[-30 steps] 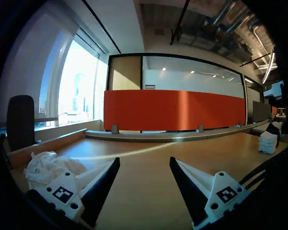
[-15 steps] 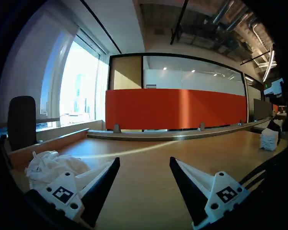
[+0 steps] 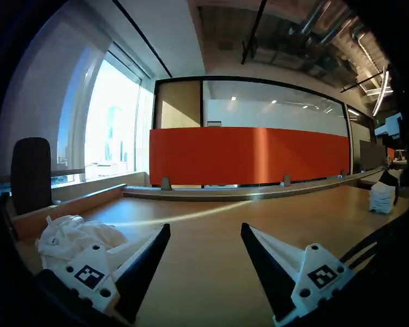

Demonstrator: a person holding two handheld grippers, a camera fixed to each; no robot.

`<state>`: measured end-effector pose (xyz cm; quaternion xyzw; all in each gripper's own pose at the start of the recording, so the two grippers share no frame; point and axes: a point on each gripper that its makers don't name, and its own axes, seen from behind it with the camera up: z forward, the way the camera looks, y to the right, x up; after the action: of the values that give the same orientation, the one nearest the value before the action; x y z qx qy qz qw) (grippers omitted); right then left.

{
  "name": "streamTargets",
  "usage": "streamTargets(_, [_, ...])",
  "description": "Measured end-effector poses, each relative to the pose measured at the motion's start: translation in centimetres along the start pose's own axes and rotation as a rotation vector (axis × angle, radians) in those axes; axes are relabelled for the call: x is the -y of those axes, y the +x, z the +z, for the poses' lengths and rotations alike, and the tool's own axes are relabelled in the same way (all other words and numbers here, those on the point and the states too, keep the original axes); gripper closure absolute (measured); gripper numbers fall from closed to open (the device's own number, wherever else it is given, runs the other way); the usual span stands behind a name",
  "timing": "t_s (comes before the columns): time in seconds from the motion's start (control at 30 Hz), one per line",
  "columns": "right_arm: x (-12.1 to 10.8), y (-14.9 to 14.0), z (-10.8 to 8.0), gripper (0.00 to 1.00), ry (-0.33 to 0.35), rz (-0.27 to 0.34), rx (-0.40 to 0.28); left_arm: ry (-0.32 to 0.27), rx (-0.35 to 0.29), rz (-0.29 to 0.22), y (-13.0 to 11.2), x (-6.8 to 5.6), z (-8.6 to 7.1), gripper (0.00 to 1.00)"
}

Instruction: Fold towel

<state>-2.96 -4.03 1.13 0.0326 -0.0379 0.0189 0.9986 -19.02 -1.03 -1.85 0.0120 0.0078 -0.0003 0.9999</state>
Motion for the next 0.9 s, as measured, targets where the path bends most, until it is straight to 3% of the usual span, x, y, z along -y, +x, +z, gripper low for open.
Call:
streamTargets(0.4, [-2.5, -0.3, 0.1, 0.0, -0.033, -0.002, -0.045, 0.0, 0.0, 0.0, -0.3, -0.1, 0.1, 0.04])
streamTargets(0.9, [-5.9, -6.5, -0.3, 0.0, -0.067, 0.098, -0.081, 0.0, -0.001, -0.001, -0.5, -0.3, 0.1, 0.04])
